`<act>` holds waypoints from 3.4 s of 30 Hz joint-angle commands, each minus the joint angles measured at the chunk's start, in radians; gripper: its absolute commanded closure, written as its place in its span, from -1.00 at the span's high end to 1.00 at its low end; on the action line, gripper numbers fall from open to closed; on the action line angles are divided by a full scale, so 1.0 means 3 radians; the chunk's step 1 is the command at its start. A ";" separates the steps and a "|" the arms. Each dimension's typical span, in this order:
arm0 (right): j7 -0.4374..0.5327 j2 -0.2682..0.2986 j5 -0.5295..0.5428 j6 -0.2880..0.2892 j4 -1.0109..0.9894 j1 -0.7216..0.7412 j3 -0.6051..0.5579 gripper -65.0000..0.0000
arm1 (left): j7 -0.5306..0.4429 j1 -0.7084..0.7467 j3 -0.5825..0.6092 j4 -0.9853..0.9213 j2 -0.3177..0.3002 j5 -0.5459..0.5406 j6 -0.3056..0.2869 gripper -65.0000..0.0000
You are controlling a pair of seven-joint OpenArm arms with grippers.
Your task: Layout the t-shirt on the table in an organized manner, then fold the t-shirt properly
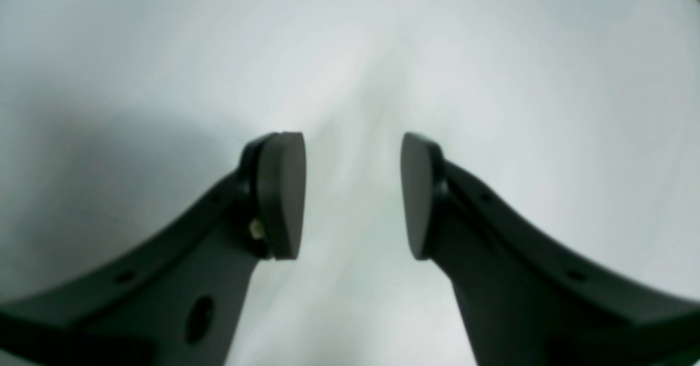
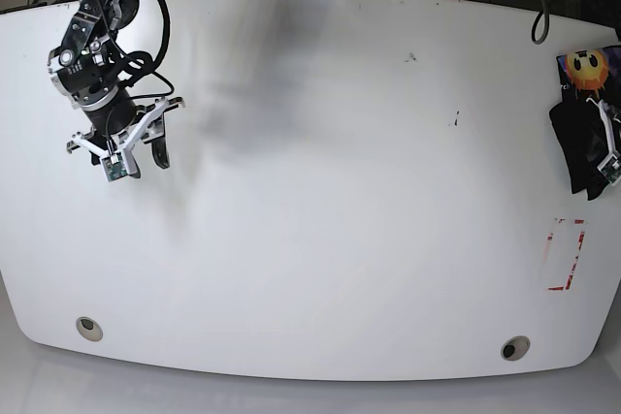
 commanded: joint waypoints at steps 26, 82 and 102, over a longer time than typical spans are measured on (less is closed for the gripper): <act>0.1592 -0.0387 -0.1178 -0.0006 -0.0089 -0.0267 -0.0159 -0.17 | -0.1203 0.0168 -0.0166 0.1179 0.2395 0.0468 0.0761 -0.23; 0.2318 -0.0443 -0.0042 -0.0006 -0.0524 -0.3417 -0.0072 -0.17 | -0.1484 0.3114 0.0243 0.0381 0.2651 0.0530 0.0925 -0.23; 0.2850 -0.0443 -0.0932 -0.0006 -0.2636 -0.2486 -0.0077 -0.17 | -0.1484 0.1958 0.0254 -0.1511 0.2462 0.0535 0.0925 -0.23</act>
